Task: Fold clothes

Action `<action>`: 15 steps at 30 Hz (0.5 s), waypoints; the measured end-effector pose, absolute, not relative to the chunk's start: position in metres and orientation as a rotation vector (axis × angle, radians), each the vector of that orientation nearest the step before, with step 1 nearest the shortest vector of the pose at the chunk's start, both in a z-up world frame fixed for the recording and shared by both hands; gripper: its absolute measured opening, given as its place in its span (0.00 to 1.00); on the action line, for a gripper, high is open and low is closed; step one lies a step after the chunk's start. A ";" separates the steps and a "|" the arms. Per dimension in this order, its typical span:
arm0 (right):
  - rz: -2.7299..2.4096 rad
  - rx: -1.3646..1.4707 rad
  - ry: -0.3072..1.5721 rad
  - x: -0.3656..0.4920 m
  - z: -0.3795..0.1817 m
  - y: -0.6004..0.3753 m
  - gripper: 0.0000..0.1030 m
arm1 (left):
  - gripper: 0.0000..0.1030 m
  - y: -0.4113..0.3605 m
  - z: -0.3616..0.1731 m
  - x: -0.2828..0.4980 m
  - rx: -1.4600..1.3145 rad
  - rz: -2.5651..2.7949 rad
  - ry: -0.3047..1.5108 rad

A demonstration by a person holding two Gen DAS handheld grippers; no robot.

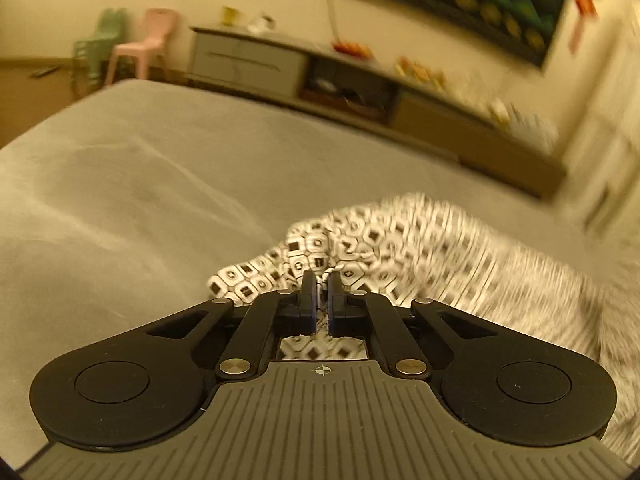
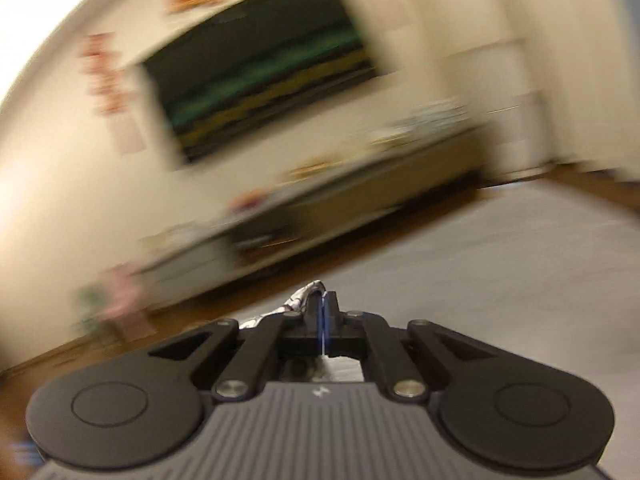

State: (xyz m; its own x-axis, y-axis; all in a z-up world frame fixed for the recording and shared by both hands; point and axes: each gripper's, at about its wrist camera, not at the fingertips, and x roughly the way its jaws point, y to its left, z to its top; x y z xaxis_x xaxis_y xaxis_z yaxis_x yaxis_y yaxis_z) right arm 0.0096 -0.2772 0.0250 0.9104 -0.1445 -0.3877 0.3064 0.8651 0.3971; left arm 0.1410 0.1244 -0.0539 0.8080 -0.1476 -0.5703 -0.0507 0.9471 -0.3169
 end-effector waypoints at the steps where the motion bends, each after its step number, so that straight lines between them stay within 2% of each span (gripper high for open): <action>1: -0.346 0.457 0.373 -0.009 0.018 -0.301 0.01 | 0.00 0.132 -0.046 0.137 -0.369 -0.036 0.606; 5: -0.519 0.350 0.639 -0.035 -0.035 -0.359 0.03 | 0.00 0.162 -0.011 0.104 -0.487 -0.011 0.497; 7: -0.521 0.301 0.654 -0.042 -0.045 -0.355 0.12 | 0.00 0.173 -0.004 0.090 -0.507 -0.027 0.489; 9: -0.523 0.253 0.662 -0.049 -0.054 -0.351 0.15 | 0.00 0.179 -0.001 0.085 -0.523 -0.040 0.490; 10: -0.482 0.203 0.634 -0.047 -0.051 -0.337 0.25 | 0.00 0.182 0.001 0.082 -0.530 -0.047 0.490; 11: -0.437 0.150 0.603 -0.044 -0.047 -0.322 0.31 | 0.00 0.183 0.003 0.082 -0.528 -0.052 0.485; 13: -0.290 0.033 0.556 -0.046 -0.039 -0.289 0.51 | 0.00 0.185 0.007 0.082 -0.529 -0.065 0.471; 15: -0.132 -0.066 0.553 -0.034 -0.037 -0.259 0.61 | 0.00 0.184 0.012 0.079 -0.544 -0.101 0.426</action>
State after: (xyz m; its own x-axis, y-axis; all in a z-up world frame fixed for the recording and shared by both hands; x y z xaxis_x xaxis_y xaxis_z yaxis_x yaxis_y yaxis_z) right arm -0.0341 -0.2587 -0.0368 0.8428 -0.1426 -0.5191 0.1071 0.9894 -0.0979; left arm 0.0788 0.1840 0.0124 0.9079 -0.2043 -0.3661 -0.0184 0.8530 -0.5216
